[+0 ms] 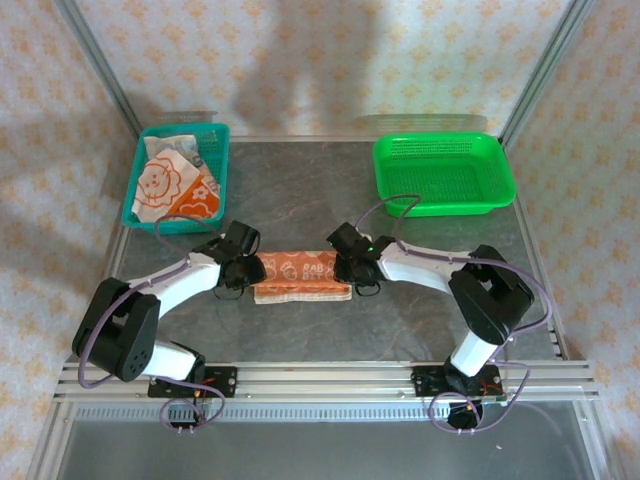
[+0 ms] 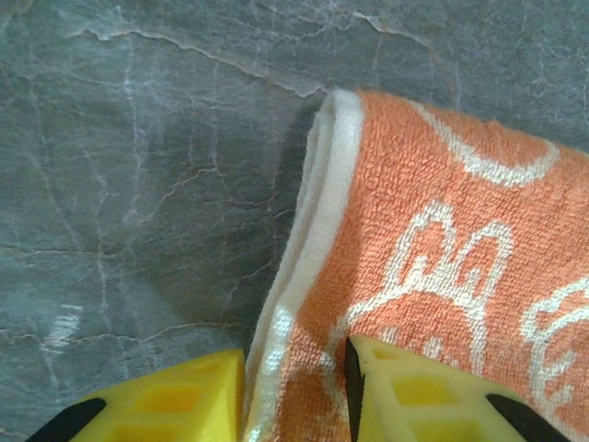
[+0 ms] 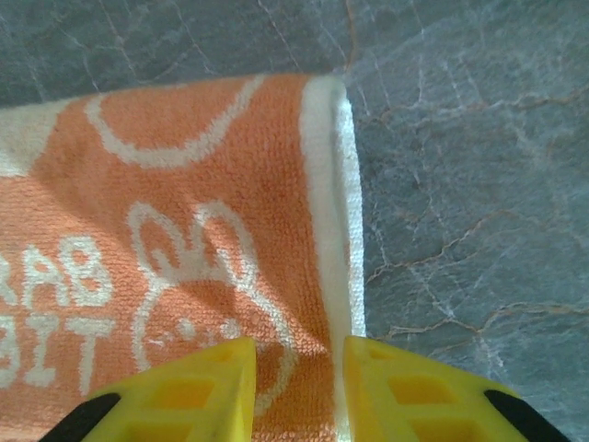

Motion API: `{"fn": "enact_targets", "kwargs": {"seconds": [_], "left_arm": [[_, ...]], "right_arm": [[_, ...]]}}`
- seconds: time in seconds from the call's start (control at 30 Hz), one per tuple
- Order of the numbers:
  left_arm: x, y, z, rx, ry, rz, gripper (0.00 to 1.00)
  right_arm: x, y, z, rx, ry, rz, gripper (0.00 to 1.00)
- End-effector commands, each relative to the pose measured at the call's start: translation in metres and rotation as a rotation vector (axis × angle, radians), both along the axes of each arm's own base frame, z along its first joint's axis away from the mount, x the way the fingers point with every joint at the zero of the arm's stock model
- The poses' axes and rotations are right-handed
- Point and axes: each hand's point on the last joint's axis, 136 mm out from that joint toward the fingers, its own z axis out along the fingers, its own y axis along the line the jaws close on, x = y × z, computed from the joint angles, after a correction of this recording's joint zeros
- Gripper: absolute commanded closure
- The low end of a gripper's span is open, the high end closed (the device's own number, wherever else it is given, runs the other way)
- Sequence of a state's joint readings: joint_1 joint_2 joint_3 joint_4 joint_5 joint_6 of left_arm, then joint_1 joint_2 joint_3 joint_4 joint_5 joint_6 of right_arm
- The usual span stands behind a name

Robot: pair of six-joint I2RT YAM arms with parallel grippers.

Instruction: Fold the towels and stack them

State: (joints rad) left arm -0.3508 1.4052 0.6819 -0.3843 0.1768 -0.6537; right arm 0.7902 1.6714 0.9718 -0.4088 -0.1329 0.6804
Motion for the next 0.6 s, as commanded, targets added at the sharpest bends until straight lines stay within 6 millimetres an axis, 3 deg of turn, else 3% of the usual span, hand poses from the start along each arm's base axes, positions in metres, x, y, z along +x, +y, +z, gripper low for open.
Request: {"fn": "enact_targets", "kwargs": {"seconds": [0.0,0.2,0.37,0.5,0.57], "left_arm": [[0.002,-0.001,-0.002,-0.004,-0.004,-0.013,0.68],[-0.001,0.000,-0.003,-0.003,0.001,-0.011,0.71],[-0.002,0.001,-0.003,-0.005,0.000,-0.010,0.80],[-0.003,0.000,0.002,-0.010,-0.007,-0.005,1.00],[-0.004,0.001,0.007,-0.010,-0.011,0.000,1.00]], "right_arm": [[-0.005,-0.004,-0.009,-0.004,0.028,-0.033,0.70],[-0.010,-0.007,-0.014,-0.006,0.049,-0.045,0.70],[-0.010,-0.008,-0.011,-0.001,0.042,-0.049,0.86],[-0.008,-0.010,-0.003,-0.011,0.026,-0.047,0.97],[-0.006,-0.012,0.003,-0.026,0.012,-0.042,1.00]]}}
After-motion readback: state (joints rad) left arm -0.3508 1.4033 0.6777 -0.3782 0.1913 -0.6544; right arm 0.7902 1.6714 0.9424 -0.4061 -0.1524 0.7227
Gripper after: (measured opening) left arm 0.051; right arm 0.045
